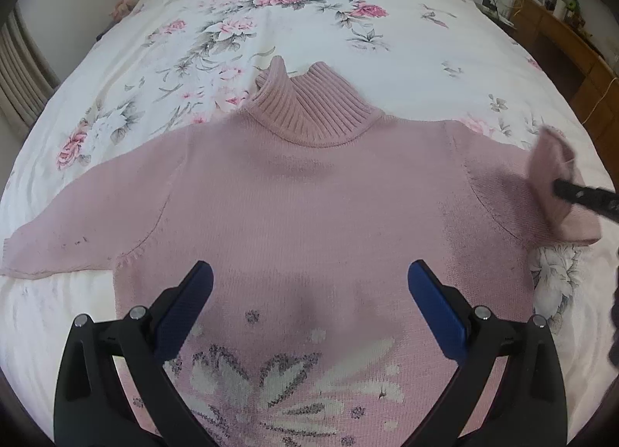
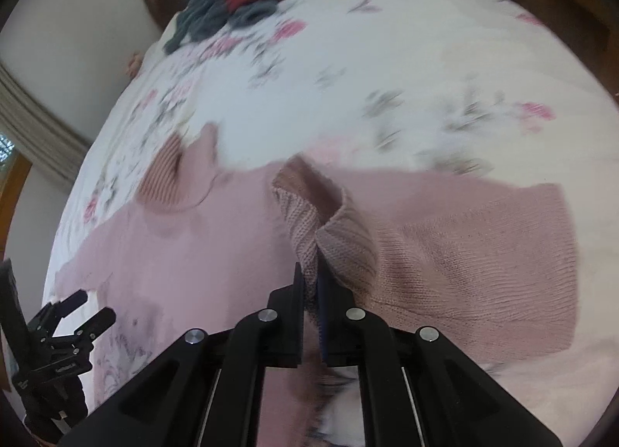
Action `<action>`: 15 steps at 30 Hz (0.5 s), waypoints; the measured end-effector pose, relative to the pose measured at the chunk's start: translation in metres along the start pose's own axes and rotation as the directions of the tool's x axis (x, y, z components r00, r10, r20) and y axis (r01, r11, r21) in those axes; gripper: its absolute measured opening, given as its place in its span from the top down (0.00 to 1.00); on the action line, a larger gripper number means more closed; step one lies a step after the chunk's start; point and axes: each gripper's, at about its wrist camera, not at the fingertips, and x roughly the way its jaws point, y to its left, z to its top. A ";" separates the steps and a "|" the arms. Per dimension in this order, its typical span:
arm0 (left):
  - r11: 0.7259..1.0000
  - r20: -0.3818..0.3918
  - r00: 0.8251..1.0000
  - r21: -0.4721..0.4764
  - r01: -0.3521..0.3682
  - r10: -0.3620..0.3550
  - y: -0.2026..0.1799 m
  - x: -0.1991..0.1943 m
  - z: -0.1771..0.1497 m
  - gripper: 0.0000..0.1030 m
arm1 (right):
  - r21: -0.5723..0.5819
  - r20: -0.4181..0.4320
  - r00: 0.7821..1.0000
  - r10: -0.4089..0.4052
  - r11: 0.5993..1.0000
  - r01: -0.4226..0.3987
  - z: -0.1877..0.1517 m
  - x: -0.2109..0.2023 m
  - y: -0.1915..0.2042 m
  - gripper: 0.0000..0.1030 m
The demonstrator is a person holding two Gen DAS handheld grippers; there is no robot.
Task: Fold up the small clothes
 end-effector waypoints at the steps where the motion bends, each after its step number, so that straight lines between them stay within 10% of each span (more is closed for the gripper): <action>1: 1.000 -0.001 1.000 0.001 0.002 -0.002 -0.001 0.001 0.000 0.03 | -0.006 -0.011 1.000 -0.004 1.000 0.004 -0.003 0.006 0.003 0.95; 15: 0.975 -0.101 0.970 -0.038 0.217 -0.220 -0.057 0.025 0.016 0.03 | -0.001 -0.099 0.983 0.157 0.988 -0.158 -0.045 -0.001 -0.017 0.63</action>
